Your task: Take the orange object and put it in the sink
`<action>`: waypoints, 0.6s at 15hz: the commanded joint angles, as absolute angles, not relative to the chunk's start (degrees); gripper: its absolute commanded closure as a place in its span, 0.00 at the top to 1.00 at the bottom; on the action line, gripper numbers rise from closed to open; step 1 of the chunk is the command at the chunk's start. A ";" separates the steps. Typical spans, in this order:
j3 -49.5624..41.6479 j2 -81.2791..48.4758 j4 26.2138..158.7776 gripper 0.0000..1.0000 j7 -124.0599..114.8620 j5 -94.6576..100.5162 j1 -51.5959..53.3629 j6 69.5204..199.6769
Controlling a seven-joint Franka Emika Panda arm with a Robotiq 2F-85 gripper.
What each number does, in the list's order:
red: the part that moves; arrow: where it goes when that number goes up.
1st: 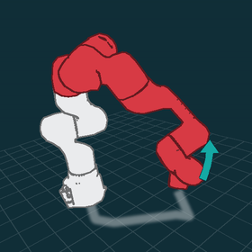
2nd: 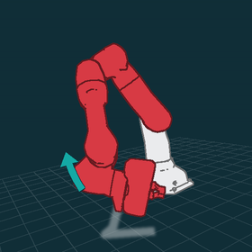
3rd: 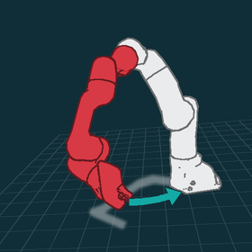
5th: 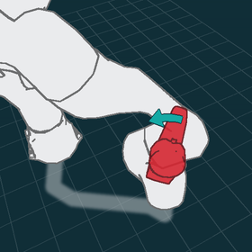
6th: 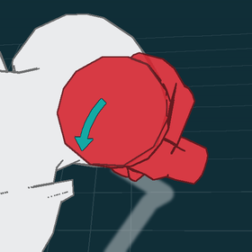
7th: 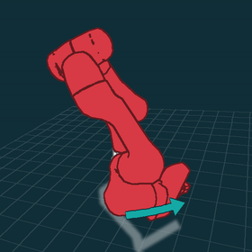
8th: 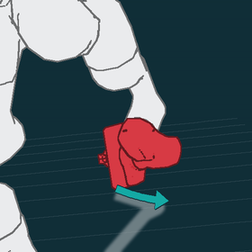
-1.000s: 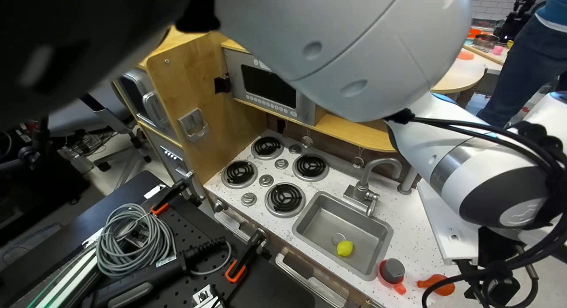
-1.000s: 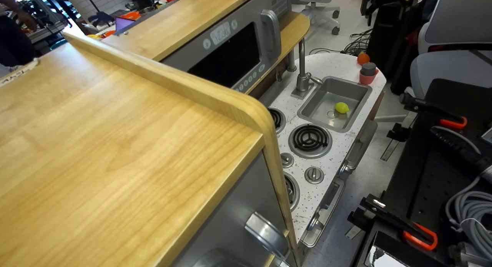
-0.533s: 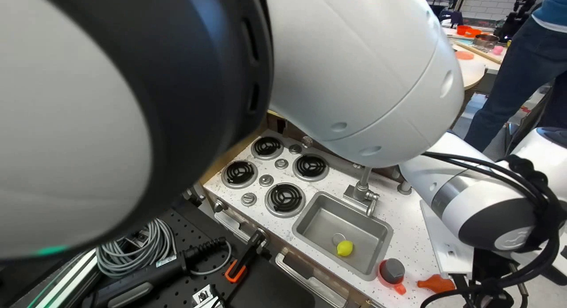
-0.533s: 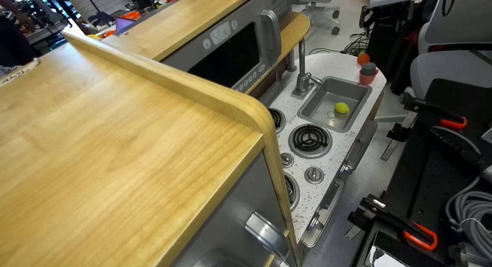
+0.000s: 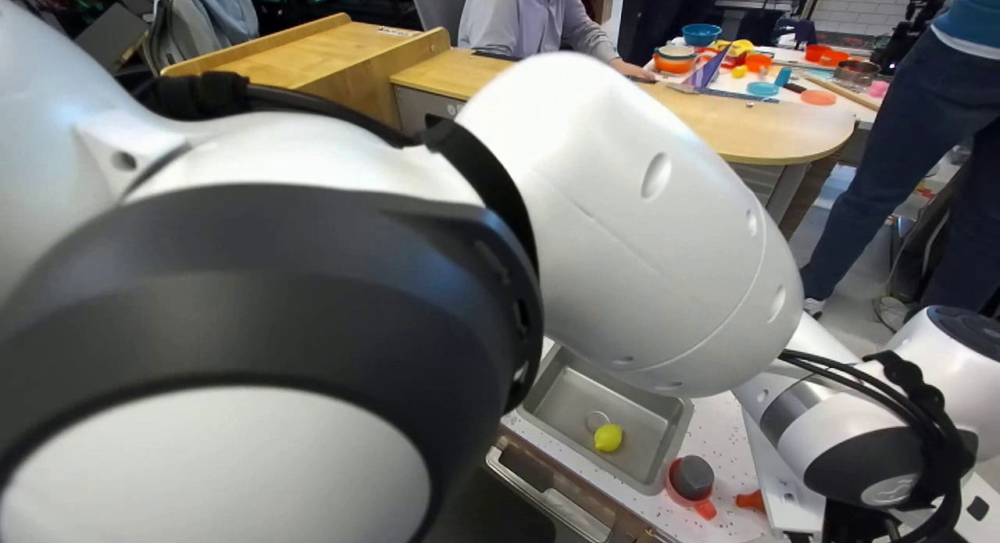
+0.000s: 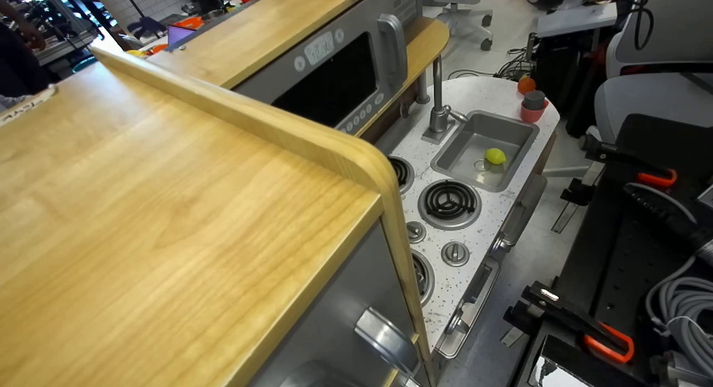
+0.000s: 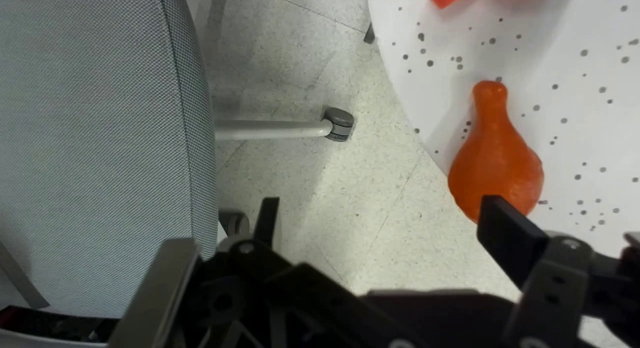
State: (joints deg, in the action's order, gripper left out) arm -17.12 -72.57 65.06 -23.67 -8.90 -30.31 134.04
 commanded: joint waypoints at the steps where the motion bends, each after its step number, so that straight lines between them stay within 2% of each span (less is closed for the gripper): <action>1: -16.35 -78.76 54.54 1.00 -23.86 -8.87 -31.60 129.66; 9: -14.78 -84.72 43.30 1.00 -21.33 -8.67 -31.67 124.49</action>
State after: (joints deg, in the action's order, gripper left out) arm -15.62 -80.51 51.02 -22.65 -8.85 -30.34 127.75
